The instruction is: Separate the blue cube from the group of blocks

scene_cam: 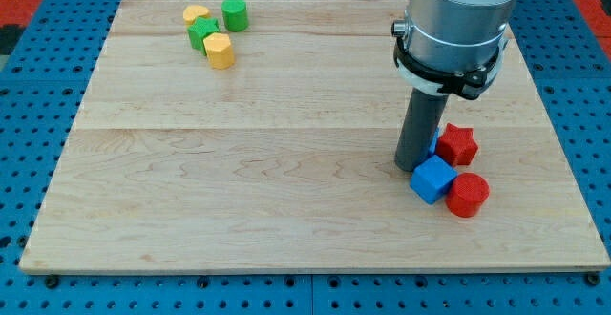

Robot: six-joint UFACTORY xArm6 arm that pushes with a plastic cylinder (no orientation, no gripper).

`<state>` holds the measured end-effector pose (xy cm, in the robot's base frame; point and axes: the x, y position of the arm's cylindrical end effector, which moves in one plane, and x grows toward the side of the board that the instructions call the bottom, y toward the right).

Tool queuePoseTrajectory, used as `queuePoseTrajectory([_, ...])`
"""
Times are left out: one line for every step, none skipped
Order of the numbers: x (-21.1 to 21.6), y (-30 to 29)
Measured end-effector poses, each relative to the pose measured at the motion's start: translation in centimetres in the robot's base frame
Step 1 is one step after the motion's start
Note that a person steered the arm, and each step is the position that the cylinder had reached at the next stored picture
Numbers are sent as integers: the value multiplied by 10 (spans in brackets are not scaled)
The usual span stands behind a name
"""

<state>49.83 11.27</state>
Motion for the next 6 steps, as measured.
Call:
queuePoseTrajectory([0, 0])
queuePoseTrajectory([-1, -6])
queuePoseTrajectory([-2, -11])
queuePoseTrajectory([-3, -13])
queuePoseTrajectory([-3, -28])
queuePoseTrajectory([-3, -58])
